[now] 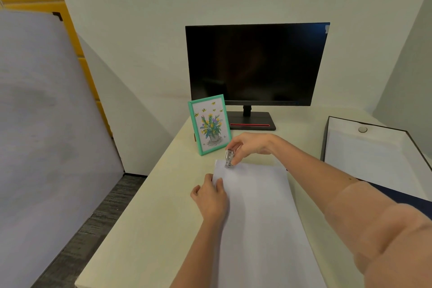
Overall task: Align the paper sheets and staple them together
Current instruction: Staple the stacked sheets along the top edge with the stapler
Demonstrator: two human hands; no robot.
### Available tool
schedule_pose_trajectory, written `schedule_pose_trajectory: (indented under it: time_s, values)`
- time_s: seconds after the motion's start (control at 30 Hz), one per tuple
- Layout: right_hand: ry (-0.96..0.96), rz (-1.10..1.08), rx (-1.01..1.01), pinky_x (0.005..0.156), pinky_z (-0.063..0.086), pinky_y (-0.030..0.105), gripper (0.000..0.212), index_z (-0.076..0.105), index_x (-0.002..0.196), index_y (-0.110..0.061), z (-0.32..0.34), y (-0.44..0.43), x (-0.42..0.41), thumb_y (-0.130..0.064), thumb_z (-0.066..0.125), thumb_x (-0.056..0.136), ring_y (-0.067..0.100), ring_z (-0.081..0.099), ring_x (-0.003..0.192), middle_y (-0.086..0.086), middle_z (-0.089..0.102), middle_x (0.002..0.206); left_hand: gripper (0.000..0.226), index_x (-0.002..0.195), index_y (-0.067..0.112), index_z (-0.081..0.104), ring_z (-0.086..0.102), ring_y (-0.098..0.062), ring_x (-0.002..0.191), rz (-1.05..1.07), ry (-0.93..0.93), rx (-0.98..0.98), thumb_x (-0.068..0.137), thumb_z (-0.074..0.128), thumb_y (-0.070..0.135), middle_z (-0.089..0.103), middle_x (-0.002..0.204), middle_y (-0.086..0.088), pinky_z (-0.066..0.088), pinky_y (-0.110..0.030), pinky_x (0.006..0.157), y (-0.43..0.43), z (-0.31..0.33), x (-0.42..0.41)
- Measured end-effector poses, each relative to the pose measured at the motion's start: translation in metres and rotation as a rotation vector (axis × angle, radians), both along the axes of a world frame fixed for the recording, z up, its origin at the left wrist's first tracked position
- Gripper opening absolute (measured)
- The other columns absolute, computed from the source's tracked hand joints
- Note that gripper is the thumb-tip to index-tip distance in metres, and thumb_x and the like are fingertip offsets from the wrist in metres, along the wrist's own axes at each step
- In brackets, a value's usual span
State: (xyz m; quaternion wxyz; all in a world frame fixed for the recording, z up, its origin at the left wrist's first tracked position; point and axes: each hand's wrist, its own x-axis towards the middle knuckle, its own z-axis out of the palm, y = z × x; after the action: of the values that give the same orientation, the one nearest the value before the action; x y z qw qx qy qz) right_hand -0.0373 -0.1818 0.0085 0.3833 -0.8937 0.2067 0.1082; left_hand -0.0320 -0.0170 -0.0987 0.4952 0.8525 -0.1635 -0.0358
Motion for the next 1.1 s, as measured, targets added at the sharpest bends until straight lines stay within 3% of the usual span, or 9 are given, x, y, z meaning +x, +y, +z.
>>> schedule_pose_trajectory:
  time_s: [0.27,0.37,0.6,0.77,1.1]
  values:
    - [-0.012,0.001,0.122,0.105,0.043,0.035,0.060,0.052,0.129,-0.014,-0.003,0.006,0.006,-0.007,0.077,0.075,0.017,0.054,0.115,0.001,0.055,0.121,0.022,0.104,0.008,0.054,0.043,-0.024,0.096,0.001,0.017,0.009,0.097,0.039,0.022,0.069,0.091,-0.010,0.022,-0.034,0.109,-0.001,-0.003,0.003]
    - [0.007,0.018,0.097,0.103,0.042,0.035,0.060,0.051,0.130,-0.015,0.000,0.009,0.010,-0.007,0.076,0.076,0.020,0.052,0.119,0.003,0.053,0.127,0.020,0.103,0.008,0.054,0.035,-0.018,0.085,-0.002,0.000,0.013,0.097,0.038,0.020,0.068,0.088,-0.008,0.021,-0.034,0.109,0.000,-0.001,0.002]
    - [0.072,0.028,0.015,0.100,0.041,0.036,0.059,0.054,0.128,-0.017,0.009,0.010,0.013,-0.011,0.077,0.075,0.018,0.047,0.119,0.001,0.052,0.127,0.022,0.106,0.008,0.054,0.035,-0.018,0.084,-0.012,-0.014,0.030,0.098,0.038,0.021,0.057,0.075,0.000,0.021,-0.033,0.110,0.001,0.000,0.001]
    - [0.069,0.021,0.021,0.095,0.041,0.033,0.058,0.055,0.128,-0.017,0.008,0.010,0.015,-0.011,0.078,0.075,0.018,0.047,0.119,0.001,0.052,0.126,0.022,0.105,0.008,0.054,0.051,-0.028,0.101,-0.005,-0.006,0.035,0.098,0.039,0.022,0.069,0.086,-0.011,0.021,-0.033,0.109,0.000,-0.002,0.002]
    - [0.061,0.051,-0.091,0.090,0.044,0.029,0.063,0.055,0.127,-0.015,0.008,0.014,0.021,-0.023,0.082,0.071,0.017,0.047,0.112,-0.003,0.048,0.116,0.023,0.106,0.007,0.054,0.053,-0.027,0.100,-0.008,-0.030,0.063,0.098,0.039,0.022,0.069,0.089,-0.011,0.022,-0.033,0.110,0.000,-0.001,0.002]
